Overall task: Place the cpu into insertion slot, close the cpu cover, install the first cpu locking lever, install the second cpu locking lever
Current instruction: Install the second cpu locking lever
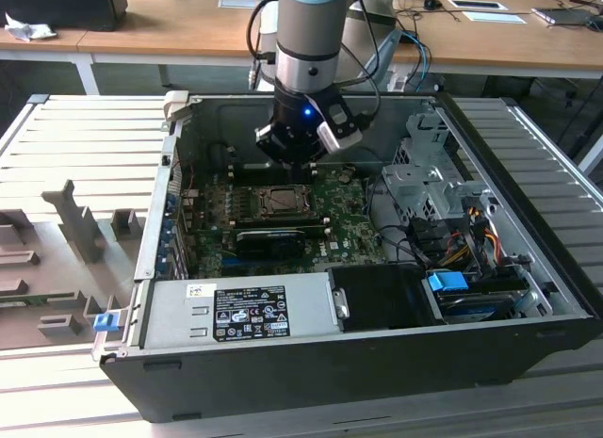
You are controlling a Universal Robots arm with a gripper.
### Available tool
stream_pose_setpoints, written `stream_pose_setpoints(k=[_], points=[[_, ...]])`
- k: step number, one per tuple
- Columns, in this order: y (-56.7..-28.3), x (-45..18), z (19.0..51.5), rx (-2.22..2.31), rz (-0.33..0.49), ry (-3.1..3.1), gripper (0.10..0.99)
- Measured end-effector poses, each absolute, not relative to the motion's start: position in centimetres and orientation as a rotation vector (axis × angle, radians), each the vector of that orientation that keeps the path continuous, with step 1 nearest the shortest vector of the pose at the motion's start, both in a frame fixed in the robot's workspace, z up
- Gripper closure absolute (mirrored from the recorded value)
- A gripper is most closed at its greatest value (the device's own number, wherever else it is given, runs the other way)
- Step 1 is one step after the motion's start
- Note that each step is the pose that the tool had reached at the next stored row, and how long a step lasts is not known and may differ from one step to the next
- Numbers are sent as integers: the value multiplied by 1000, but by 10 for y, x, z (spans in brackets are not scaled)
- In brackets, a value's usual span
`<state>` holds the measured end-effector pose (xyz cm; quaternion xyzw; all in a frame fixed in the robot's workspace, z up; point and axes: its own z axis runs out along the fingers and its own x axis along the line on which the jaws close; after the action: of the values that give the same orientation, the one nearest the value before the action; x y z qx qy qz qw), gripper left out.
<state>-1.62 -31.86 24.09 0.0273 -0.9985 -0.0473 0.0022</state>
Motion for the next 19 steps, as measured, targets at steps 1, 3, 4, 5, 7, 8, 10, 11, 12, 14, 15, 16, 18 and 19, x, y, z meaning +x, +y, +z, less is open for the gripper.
stream_pose_setpoints(k=[1,3,4,5,7,8,10,11,12,14,15,16,18,19], points=[[-320,-16,241,85,-148,-3132,980],[-326,-16,241,85,-148,-3132,980],[-330,-16,240,85,-148,-3132,980],[-332,-16,240,85,-148,-3132,980],[-343,-16,240,85,-148,-3132,980],[-348,-16,239,85,-148,-3132,980],[-352,-16,237,85,-148,-3127,980],[-353,-16,234,84,-148,-3122,980],[-356,-16,232,85,-148,-3118,980],[-364,-16,231,86,-148,-3117,980],[-367,-16,231,87,-148,-3117,980],[-368,-17,231,87,-148,-3117,980],[-370,-24,231,90,-151,-3116,980],[-371,-27,231,90,-152,-3116,980]])
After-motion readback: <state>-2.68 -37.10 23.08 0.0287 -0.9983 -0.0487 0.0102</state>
